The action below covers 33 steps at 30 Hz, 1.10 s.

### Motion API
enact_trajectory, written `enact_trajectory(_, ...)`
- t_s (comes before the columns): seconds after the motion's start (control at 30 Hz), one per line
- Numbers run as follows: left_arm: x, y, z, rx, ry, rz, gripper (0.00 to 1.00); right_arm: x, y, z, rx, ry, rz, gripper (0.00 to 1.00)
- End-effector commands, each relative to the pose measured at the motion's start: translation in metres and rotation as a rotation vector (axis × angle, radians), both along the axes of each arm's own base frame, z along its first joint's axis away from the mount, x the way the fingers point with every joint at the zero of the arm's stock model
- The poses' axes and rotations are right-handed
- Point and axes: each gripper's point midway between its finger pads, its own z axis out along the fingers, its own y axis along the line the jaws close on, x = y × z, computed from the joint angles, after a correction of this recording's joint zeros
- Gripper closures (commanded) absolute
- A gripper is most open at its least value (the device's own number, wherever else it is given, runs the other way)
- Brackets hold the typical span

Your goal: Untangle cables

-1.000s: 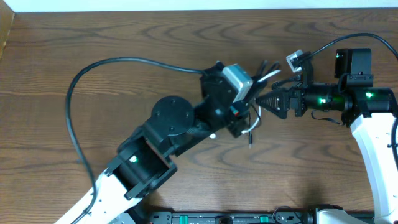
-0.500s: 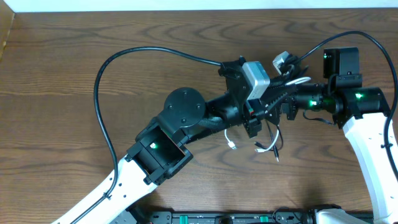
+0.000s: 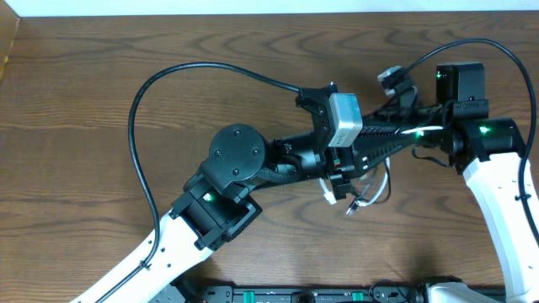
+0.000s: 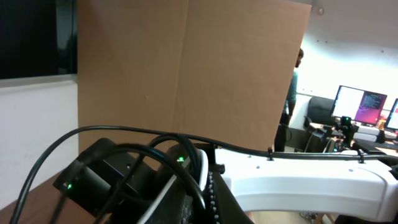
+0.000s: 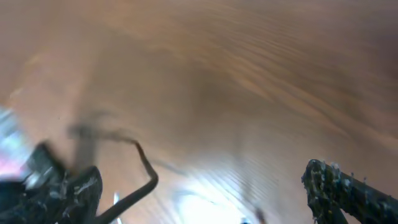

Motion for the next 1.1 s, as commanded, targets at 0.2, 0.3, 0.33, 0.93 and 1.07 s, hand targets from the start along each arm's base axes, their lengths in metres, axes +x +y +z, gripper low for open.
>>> enact_trajectory(0.2,-0.011,0.006,0.015,-0.033,-0.018,-0.034,0.93,0.015,-0.073,-0.047,-0.272,0.184,-0.416,0.01)
enact_trajectory(0.3,-0.012,0.010,0.019,-0.042,-0.034,-0.025,0.93,0.011,-0.084,-0.064,-0.303,0.257,-0.436,0.01)
enact_trajectory(0.33,-0.012,0.012,0.021,-0.044,-0.040,-0.019,0.92,0.011,-0.086,-0.069,-0.307,0.274,-0.439,0.01)
enact_trajectory(0.93,0.020,0.045,0.024,-0.031,-0.030,0.108,0.93,0.004,-0.051,-0.074,-0.085,0.410,-0.345,0.01)
enact_trajectory(1.07,0.015,0.045,0.024,-0.031,-0.036,0.082,0.93,0.010,-0.047,-0.070,0.008,0.476,-0.467,0.01)
